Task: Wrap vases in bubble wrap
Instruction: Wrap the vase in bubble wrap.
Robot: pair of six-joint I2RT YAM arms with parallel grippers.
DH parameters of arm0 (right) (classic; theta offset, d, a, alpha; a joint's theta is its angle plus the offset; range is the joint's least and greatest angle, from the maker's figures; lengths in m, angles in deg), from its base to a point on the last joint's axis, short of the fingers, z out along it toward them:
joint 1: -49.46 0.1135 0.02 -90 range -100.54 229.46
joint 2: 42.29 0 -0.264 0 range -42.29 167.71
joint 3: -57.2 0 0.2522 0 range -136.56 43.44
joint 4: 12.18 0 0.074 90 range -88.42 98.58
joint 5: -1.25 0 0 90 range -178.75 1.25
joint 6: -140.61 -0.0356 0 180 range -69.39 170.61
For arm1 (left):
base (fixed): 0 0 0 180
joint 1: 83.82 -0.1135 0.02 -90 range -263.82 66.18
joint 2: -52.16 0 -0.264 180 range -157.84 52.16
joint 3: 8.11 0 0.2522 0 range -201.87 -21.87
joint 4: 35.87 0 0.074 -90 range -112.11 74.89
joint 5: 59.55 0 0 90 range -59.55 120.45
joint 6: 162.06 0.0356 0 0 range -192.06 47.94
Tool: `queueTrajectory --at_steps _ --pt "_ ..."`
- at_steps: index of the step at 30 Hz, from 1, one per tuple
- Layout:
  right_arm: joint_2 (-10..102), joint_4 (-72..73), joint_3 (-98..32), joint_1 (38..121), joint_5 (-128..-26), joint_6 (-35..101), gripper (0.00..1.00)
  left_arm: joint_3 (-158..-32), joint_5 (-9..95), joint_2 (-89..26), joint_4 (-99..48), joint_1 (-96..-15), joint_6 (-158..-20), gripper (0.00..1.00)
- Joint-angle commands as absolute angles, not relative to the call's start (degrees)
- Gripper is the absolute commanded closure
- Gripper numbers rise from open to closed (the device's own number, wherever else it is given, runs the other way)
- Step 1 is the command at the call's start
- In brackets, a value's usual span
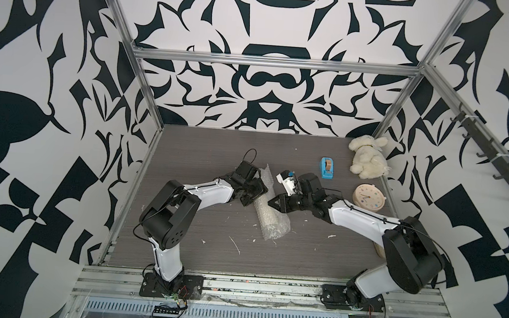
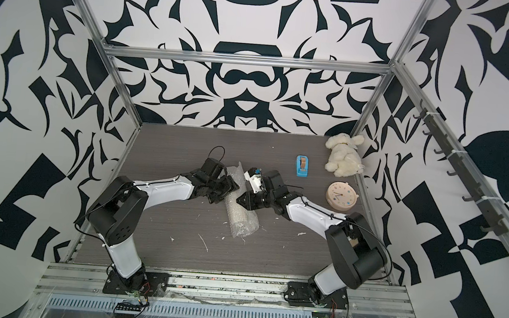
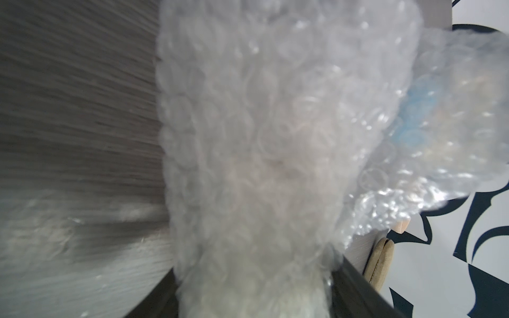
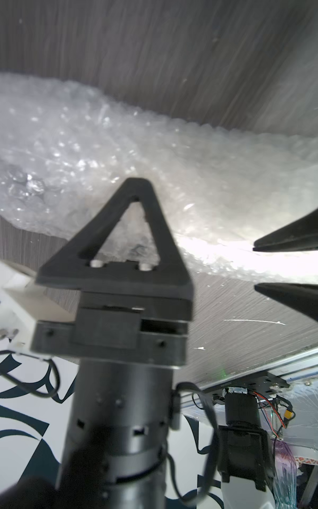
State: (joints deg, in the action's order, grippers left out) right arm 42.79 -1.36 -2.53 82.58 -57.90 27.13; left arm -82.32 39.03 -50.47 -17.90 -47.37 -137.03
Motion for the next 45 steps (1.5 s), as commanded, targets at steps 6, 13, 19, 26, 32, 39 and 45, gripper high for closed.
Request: queueTrajectory --at_steps 6,13,19,26,32,39,45 --pt "32.50 -1.98 3.56 82.95 -65.99 26.99 0.50 -82.70 38.68 -51.38 -17.39 -47.77 -138.18 0.34" --pt "32.14 -2.83 8.13 84.08 -68.57 28.55 0.52 -81.99 39.19 -51.64 -18.33 -48.05 -138.89 0.35" --pt "30.57 -6.31 10.68 88.71 -71.43 30.03 0.79 -82.16 39.60 -52.55 -19.17 -48.13 -139.55 0.35" --pt "28.63 -9.26 13.81 92.41 -72.65 30.32 0.89 -82.91 39.53 -54.48 -18.55 -48.35 -140.63 0.37" --pt "32.12 -11.08 13.87 94.48 -69.41 30.79 0.82 -83.15 40.07 -55.57 -18.94 -48.44 -141.67 0.41" --pt "32.72 -12.55 13.45 97.29 -67.87 30.44 0.68 -83.47 39.93 -55.89 -18.68 -48.46 -142.11 0.43" --pt "28.27 -9.69 14.15 97.30 -67.43 30.37 0.65 -83.35 39.81 -55.90 -18.65 -48.44 -142.18 0.45"
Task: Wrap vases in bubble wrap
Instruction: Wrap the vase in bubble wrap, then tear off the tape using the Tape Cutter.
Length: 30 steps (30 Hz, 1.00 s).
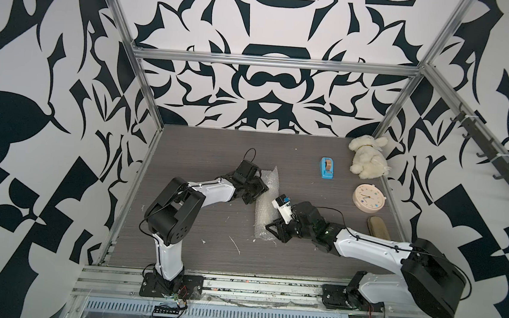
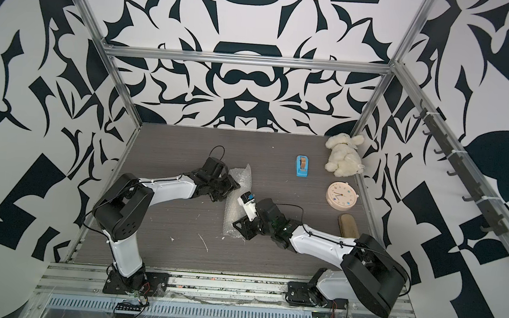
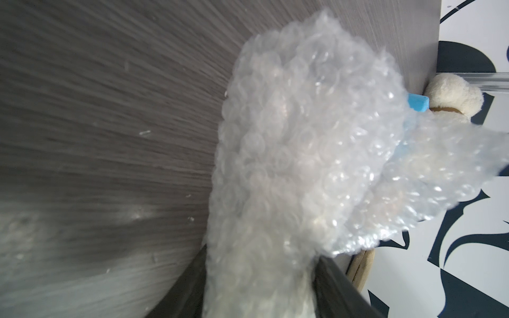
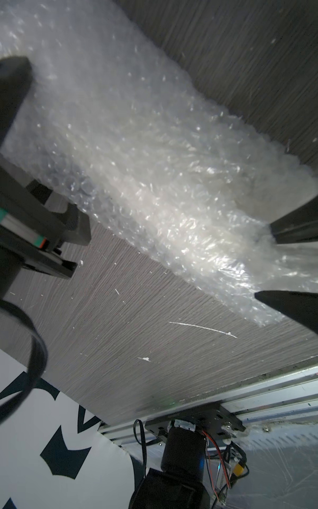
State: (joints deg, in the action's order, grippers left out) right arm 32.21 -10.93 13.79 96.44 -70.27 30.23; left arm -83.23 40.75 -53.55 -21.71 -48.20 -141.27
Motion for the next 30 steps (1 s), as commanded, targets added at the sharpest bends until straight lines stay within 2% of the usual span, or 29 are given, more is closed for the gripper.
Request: queueTrajectory --at_steps 1,4,9,15,20,30 --pt "26.11 -8.48 14.37 97.31 -67.86 30.39 0.59 -83.22 39.63 -55.86 -18.67 -48.44 -142.14 0.45" --pt "20.03 -2.78 14.05 97.12 -69.07 31.44 0.46 -82.89 39.70 -55.84 -19.24 -48.65 -142.16 0.46" --pt "10.05 9.47 12.87 92.72 -76.58 30.85 0.32 -82.31 40.17 -55.97 -20.09 -48.75 -142.18 0.46" --pt "4.57 16.73 11.47 73.71 -75.97 26.54 0.32 -81.83 40.42 -55.42 -20.72 -48.84 -141.98 0.46" --pt "10.99 14.50 9.38 61.60 -73.84 25.87 0.38 -81.50 40.11 -55.15 -20.87 -48.84 -141.65 0.46" --pt "34.44 0.98 1.76 42.67 -65.17 26.62 0.41 -80.76 39.82 -54.67 -21.14 -48.81 -141.43 0.47"
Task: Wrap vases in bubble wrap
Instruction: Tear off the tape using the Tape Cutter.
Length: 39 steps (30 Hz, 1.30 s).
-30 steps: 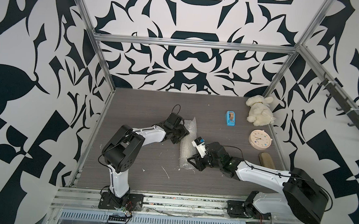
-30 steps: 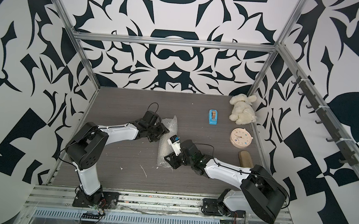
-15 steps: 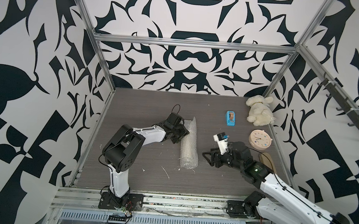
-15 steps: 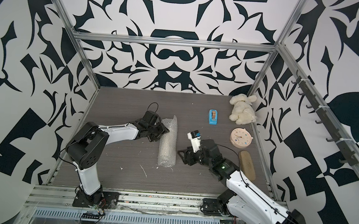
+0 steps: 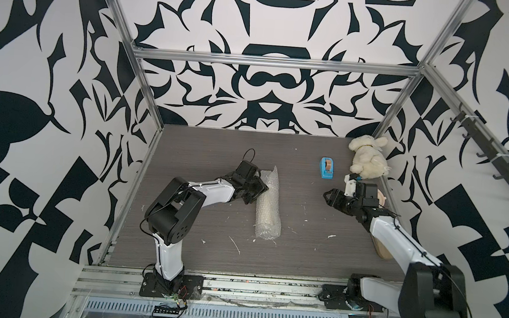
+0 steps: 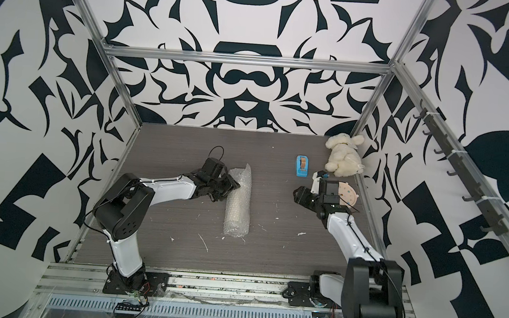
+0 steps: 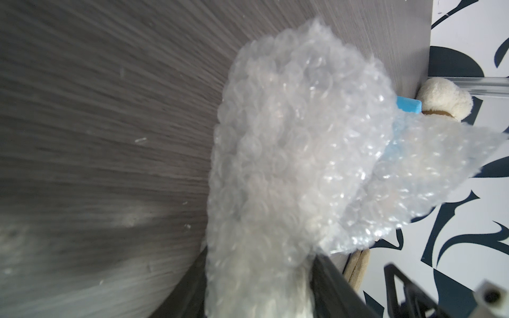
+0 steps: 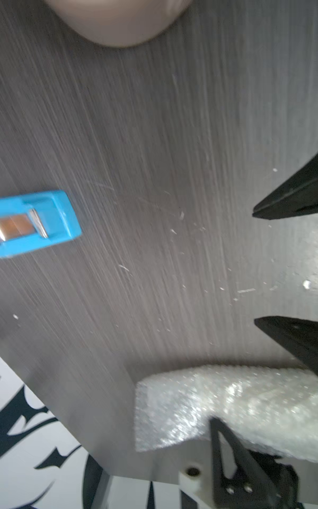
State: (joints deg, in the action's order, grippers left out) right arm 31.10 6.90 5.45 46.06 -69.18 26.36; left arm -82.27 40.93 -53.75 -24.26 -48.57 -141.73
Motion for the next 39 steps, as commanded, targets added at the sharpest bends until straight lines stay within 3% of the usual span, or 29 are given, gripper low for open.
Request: queueTrajectory --at_steps 1,9,22,28,39 --pt "36.83 -1.07 1.08 40.99 -63.13 26.11 0.41 -80.71 39.85 -54.72 -21.21 -48.84 -141.57 0.47" --pt "51.28 -16.79 -1.93 37.59 -59.86 14.76 0.34 -79.95 40.36 -53.82 -20.49 -48.66 -141.47 0.47" --pt "69.33 -46.89 -5.60 38.39 -54.56 -9.54 0.38 -80.14 42.75 -54.19 -20.71 -48.67 -141.83 0.47" --pt "70.39 -47.83 -5.64 39.73 -54.21 -12.06 0.42 -80.21 42.75 -53.93 -20.64 -48.59 -141.91 0.47" --pt "63.20 -35.80 -3.25 40.23 -57.54 -6.11 0.42 -79.91 42.51 -54.18 -21.05 -48.57 -141.93 0.47"
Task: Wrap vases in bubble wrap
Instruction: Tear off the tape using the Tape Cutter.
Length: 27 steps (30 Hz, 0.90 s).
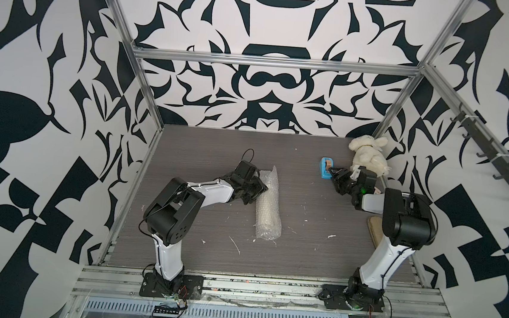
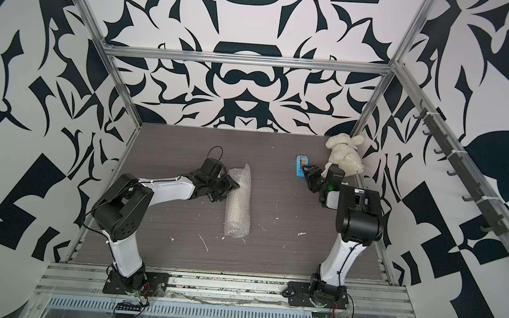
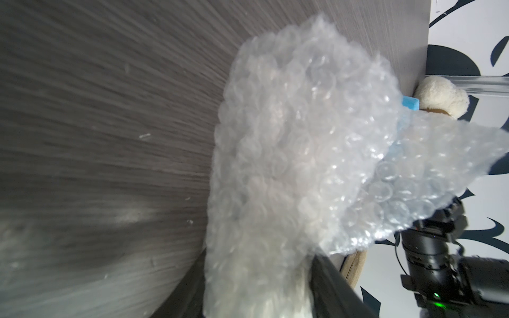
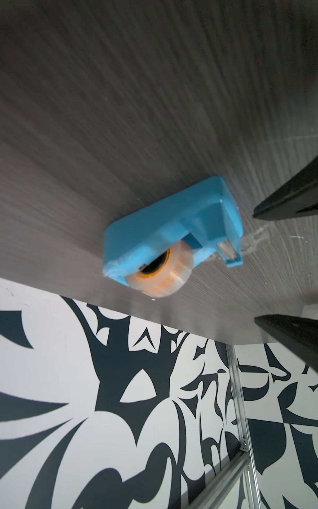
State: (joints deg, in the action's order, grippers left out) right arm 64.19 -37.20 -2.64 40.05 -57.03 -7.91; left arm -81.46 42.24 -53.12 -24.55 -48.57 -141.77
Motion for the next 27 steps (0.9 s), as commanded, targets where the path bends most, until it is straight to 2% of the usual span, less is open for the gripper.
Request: queueTrajectory --at_steps 1,8,15,27 --pt "64.11 -36.71 -3.41 40.29 -57.15 -6.79 0.42 -79.93 42.52 -54.26 -21.14 -48.56 -141.93 0.47" --pt "66.99 -37.81 -3.75 40.24 -57.73 -8.05 0.42 -80.02 42.37 -53.93 -20.62 -48.47 -141.93 0.47" --pt "69.91 -45.37 -3.23 40.26 -57.12 -11.74 0.43 -80.25 42.33 -54.28 -20.64 -48.48 -141.93 0.47" --pt "71.16 -52.42 -2.88 40.75 -56.80 -16.93 0.55 -80.43 42.42 -54.28 -20.19 -48.43 -141.67 0.47"
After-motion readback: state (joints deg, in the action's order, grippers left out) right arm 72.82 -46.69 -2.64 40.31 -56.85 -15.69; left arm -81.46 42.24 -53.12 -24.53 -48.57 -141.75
